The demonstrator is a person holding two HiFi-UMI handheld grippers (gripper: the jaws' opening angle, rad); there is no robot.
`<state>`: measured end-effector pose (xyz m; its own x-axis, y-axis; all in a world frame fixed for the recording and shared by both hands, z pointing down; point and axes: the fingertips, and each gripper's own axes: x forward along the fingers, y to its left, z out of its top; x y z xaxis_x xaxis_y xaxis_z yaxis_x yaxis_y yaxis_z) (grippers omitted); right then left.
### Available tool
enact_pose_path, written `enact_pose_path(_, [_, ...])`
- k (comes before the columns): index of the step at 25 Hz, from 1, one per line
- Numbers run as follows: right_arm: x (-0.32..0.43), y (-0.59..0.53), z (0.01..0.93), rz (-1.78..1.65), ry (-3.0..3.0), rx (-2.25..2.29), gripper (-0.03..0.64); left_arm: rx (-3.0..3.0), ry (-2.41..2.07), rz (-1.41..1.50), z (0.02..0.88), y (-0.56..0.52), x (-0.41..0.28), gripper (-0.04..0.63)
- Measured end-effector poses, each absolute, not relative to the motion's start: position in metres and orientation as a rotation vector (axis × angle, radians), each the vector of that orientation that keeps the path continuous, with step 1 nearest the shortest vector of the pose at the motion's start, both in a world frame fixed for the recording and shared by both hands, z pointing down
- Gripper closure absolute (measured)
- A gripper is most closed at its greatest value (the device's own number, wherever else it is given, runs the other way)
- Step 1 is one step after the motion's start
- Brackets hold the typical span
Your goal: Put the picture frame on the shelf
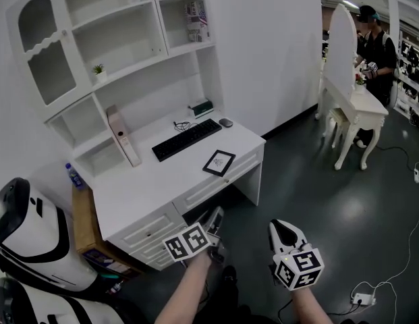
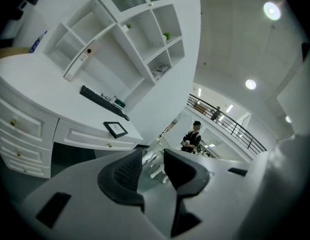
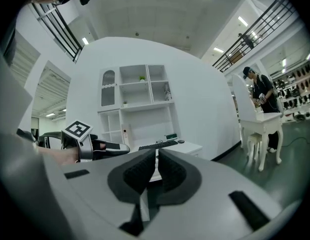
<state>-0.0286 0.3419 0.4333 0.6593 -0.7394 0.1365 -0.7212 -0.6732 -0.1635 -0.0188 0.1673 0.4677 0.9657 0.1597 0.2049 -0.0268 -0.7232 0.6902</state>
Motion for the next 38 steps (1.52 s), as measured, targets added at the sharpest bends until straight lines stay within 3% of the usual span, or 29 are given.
enact_pose_path(24, [0.157,0.237,0.46,-0.449,1.192,-2.776,0.615,2.018,0.018,0.363,0.558,0.067,0.158,0.43])
enact_pose_path(38, [0.226,0.191,0.469,-0.515,1.136,-2.786,0.615,1.879,0.036,0.486,0.606,0.046,0.21,0.428])
